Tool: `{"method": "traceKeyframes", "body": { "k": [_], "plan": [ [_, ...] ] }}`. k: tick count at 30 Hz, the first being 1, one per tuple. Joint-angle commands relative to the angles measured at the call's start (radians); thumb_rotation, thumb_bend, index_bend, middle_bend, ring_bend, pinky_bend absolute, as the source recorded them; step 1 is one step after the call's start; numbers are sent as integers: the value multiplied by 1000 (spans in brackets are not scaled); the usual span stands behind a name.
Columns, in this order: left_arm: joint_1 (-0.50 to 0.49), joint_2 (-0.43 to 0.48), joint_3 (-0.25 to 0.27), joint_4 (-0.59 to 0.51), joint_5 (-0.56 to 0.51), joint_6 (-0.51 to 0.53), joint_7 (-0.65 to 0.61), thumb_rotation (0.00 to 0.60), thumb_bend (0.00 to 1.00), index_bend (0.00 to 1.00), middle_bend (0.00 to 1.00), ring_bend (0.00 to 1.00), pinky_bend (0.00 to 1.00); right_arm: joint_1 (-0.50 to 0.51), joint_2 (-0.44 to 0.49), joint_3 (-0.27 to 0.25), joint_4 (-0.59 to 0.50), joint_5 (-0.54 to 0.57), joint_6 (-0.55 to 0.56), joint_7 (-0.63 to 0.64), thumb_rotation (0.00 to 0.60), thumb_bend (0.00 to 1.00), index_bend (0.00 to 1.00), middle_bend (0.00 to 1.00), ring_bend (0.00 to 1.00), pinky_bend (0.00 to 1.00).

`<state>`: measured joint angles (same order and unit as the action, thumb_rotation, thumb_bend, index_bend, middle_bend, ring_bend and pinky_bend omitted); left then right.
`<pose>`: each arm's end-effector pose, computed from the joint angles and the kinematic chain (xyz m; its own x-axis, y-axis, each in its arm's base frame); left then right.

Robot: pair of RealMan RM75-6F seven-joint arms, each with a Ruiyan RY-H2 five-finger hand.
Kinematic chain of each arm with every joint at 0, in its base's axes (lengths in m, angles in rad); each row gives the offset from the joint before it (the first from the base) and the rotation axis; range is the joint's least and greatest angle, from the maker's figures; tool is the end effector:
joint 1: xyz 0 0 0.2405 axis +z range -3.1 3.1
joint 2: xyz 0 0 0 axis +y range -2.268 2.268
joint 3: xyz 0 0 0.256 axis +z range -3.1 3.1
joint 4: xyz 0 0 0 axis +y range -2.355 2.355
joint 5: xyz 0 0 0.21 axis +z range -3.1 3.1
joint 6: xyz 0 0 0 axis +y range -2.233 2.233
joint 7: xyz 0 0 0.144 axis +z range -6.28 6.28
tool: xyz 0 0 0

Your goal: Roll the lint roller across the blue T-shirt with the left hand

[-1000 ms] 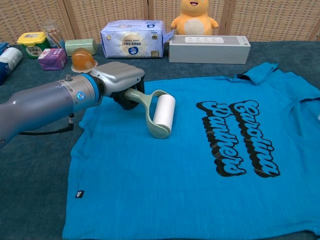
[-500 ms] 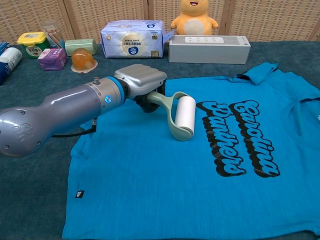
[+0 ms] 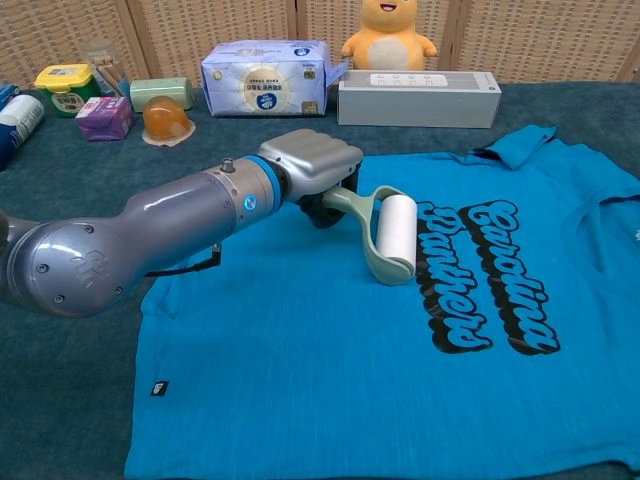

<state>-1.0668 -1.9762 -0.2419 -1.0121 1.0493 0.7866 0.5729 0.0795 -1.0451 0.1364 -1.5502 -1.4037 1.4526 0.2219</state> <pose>-0.0412 0.3702 -0.1349 0.6742 0.1506 0.7230 0.6462 -0.5943 -0.4788 -0.3344 -0.1977 0.2058 0.2968 0.0801 0.9516 -0.9533 0.0836 0.2902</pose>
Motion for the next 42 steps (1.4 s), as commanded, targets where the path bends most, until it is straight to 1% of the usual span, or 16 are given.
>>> {"method": "traceKeyframes", "body": {
  "k": [1, 7, 16, 20, 28, 33, 42],
  "plan": [
    [2, 2, 4, -1, 0, 6, 5, 600, 675, 957, 941, 933, 1000, -1, 2, 1, -2, -1, 3, 0, 600, 0, 65, 0, 0, 0],
    [18, 17, 14, -18, -1, 20, 8, 600, 675, 957, 941, 933, 1000, 0, 0, -2, -3, -5, 2, -3, 600, 0, 65, 0, 0, 0],
    [73, 69, 44, -50, -3, 41, -17, 600, 674, 958, 940, 933, 1000, 1, 2, 0, -13, -9, 7, -15, 600, 0, 65, 0, 0, 0],
    [107, 104, 66, -65, 8, 58, -33, 600, 674, 958, 940, 933, 1000, 1, 0, 1, -16, -8, 9, -24, 600, 0, 65, 0, 0, 0],
    [159, 170, 93, -94, 28, 87, -60, 600, 673, 957, 941, 933, 1000, -3, -6, -8, -18, -20, 15, -38, 600, 0, 65, 0, 0, 0],
    [171, 185, 99, -99, 33, 91, -68, 600, 674, 957, 941, 933, 1000, -2, -7, -9, -18, -19, 13, -39, 600, 0, 65, 0, 0, 0],
    [226, 235, 122, -95, 55, 114, -114, 600, 672, 957, 941, 933, 1000, 0, -12, -10, -18, -19, 11, -48, 600, 0, 65, 0, 0, 0]
  ]
}}
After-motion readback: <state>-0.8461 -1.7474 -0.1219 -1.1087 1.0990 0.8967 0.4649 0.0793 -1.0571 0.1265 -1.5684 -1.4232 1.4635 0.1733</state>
